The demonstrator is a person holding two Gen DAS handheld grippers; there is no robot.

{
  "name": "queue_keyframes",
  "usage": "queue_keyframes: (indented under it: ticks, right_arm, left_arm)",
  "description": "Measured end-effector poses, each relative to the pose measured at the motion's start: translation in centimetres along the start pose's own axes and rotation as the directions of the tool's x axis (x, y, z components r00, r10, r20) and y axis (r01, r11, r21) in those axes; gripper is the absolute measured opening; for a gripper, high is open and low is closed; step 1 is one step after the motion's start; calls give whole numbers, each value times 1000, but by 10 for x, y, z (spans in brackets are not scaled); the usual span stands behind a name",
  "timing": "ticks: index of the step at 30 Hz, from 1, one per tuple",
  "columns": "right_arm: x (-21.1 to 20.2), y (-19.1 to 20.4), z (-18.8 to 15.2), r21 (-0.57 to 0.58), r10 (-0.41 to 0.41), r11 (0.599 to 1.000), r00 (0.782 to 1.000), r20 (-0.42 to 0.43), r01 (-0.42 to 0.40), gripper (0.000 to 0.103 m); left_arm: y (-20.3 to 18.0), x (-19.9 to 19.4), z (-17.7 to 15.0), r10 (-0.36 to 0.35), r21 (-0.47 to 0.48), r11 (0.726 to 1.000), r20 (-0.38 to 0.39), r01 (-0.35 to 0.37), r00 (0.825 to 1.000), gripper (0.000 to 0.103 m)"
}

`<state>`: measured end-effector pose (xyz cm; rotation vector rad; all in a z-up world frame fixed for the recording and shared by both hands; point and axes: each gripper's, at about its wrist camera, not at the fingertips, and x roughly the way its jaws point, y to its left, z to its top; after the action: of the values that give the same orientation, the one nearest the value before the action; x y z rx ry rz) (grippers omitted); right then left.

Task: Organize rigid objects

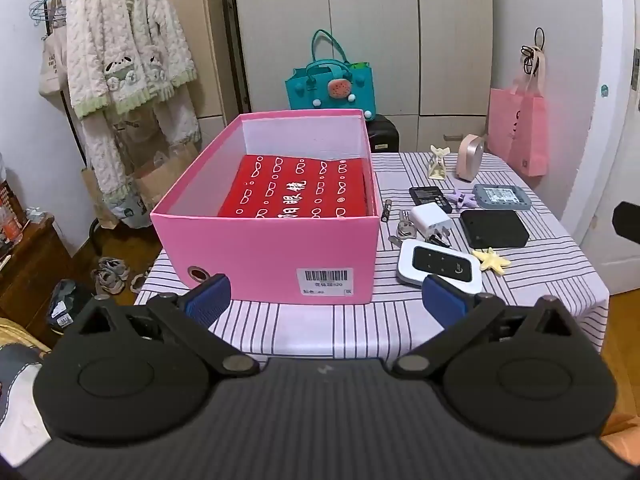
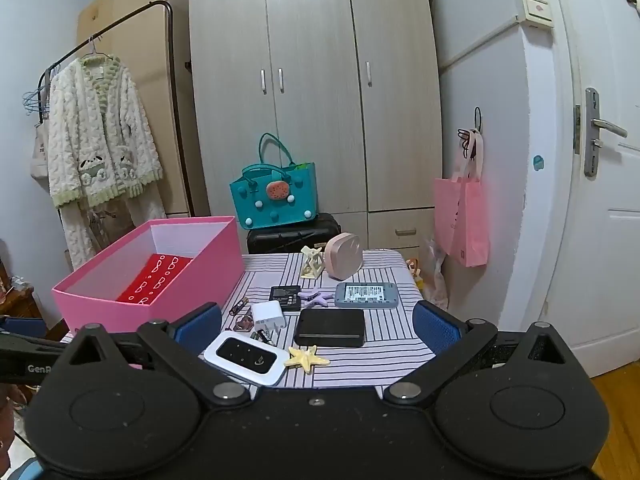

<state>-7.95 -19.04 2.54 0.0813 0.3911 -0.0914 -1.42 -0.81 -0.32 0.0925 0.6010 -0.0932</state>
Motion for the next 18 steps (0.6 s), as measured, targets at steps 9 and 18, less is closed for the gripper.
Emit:
queue_keyframes:
  ticks: [9,18]
  right_arm:
    - [-1,-2,-1,1,3,1000,1000,3,-3,103]
    - [2,-7,-5,5,-12,1000,1000,-14,12,103]
  left_arm:
    - [-1,4,-9,-20,-49,999,12,20,1000,103]
    - [-1,6,-10,-28,-43,999,2,28,1000,103]
